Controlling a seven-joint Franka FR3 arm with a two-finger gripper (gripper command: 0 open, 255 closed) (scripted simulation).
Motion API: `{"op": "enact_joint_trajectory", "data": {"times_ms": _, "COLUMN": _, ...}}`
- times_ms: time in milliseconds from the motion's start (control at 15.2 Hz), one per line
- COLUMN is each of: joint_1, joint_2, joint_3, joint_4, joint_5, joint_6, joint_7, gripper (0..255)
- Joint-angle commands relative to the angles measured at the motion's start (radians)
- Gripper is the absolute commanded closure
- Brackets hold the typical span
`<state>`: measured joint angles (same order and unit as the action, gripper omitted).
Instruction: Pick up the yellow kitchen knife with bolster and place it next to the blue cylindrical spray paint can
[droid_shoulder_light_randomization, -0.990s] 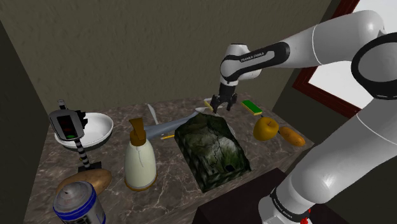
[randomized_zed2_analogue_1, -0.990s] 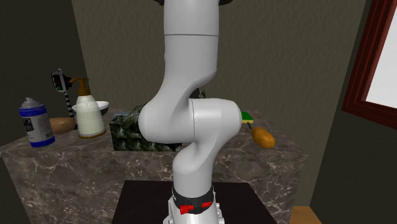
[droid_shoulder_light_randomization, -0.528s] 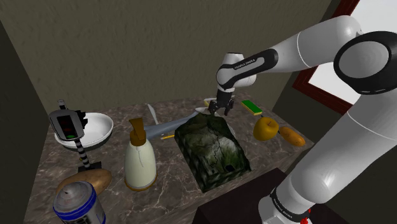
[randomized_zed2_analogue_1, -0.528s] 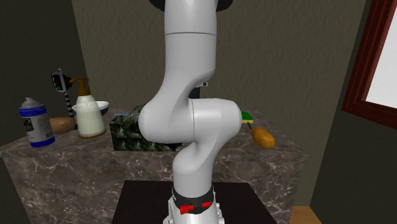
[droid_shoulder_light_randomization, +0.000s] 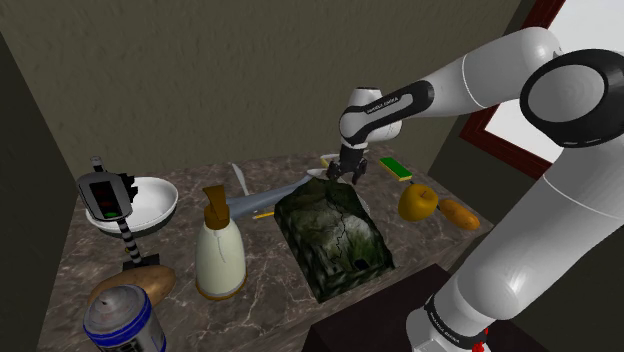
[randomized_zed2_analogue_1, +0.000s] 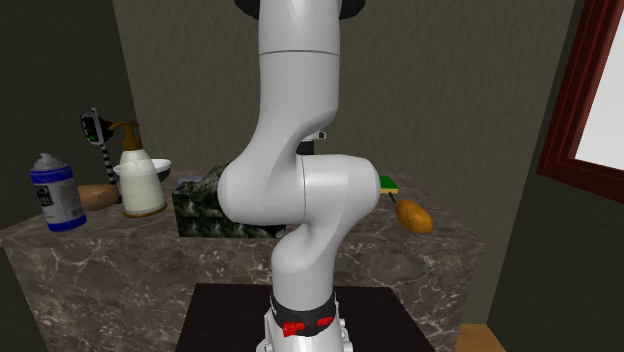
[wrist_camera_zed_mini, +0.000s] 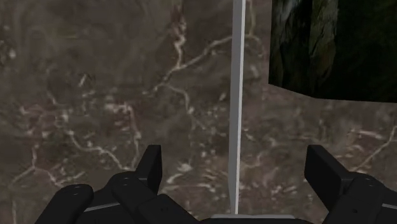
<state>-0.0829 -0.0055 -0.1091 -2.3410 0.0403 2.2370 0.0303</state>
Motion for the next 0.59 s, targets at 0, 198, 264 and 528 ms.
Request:
{"op": "enact_joint_trajectory", "data": {"times_ms": 0, "joint_1": 0.000, "joint_2": 0.000, "joint_3": 0.000, "joint_4": 0.000, "joint_5": 0.000, "joint_6": 0.000, "joint_7": 0.000, "gripper": 0}}
{"op": "enact_joint_trajectory", "data": {"times_ms": 198, "joint_1": 0.000, "joint_2": 0.000, "joint_3": 0.000, "joint_4": 0.000, "joint_5": 0.000, "joint_6": 0.000, "joint_7": 0.000, "gripper": 255}}
{"op": "enact_joint_trajectory", "data": {"times_ms": 264, "joint_1": 0.000, "joint_2": 0.000, "joint_3": 0.000, "joint_4": 0.000, "joint_5": 0.000, "joint_6": 0.000, "joint_7": 0.000, "gripper": 255}}
{"op": "enact_joint_trajectory", "data": {"times_ms": 528, "joint_1": 0.000, "joint_2": 0.000, "joint_3": 0.000, "joint_4": 0.000, "joint_5": 0.000, "joint_6": 0.000, "joint_7": 0.000, "gripper": 255}}
